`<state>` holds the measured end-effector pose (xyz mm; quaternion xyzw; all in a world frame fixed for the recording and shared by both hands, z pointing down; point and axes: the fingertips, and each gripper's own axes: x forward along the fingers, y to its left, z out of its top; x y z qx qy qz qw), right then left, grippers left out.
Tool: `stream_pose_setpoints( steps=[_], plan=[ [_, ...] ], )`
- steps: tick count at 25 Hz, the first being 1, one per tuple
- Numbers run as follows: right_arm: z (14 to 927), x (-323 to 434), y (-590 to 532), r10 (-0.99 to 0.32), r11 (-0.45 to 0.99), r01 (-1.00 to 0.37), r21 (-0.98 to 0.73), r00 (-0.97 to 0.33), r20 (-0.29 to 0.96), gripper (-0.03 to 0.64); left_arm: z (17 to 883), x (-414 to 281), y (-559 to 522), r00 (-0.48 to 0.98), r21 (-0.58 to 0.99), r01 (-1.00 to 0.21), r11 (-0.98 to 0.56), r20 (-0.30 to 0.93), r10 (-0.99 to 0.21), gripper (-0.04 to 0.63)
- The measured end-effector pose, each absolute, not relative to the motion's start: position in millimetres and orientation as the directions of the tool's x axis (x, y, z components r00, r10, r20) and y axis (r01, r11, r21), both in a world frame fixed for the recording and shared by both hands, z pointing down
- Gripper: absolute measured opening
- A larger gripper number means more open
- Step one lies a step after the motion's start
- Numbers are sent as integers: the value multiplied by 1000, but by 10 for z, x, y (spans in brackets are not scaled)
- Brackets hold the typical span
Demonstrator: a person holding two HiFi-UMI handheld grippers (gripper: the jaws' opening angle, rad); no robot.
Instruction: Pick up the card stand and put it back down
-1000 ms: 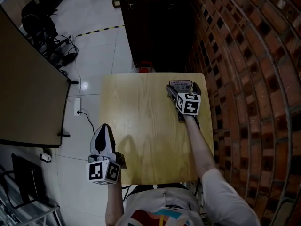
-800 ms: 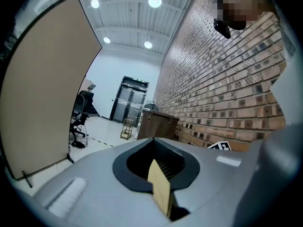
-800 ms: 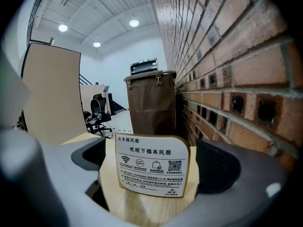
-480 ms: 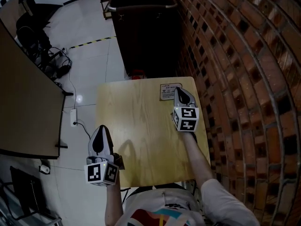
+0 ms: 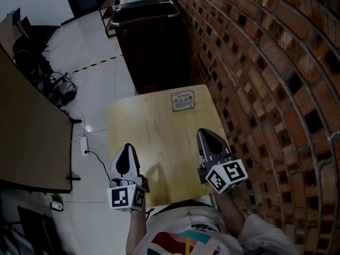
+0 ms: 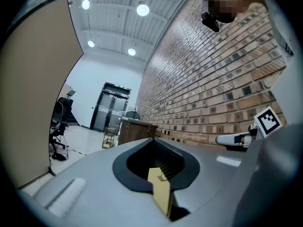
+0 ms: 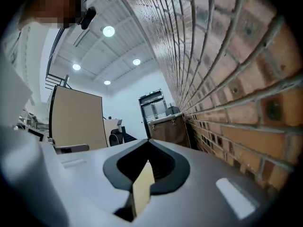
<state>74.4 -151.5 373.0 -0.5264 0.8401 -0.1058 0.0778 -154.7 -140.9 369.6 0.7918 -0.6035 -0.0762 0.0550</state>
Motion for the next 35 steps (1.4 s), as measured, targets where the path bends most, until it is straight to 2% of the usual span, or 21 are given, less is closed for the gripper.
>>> stream_pose_setpoints(
  steps=[7,18,28,35],
  plan=[
    [3524,725,-1107,-911,411,-885,-219,-407,-68,0,3437,-1421,-1242,302,78,-947,-312,-122,-946,6],
    [3493,611,-1053,-911,411,-899,-148,-407,-61,0,3385,-1241,-1071,398,-55,-917,-395,-115,-910,5],
    [3601,663,-953,-920,391,-911,-131,-391,-25,0,3489,-1624,-1100,323,-34,-946,-321,-85,-943,6],
    [3570,792,-880,-936,350,-928,-128,-350,-20,0,3485,-1633,-1070,319,-40,-948,-317,-84,-944,6]
  ],
)
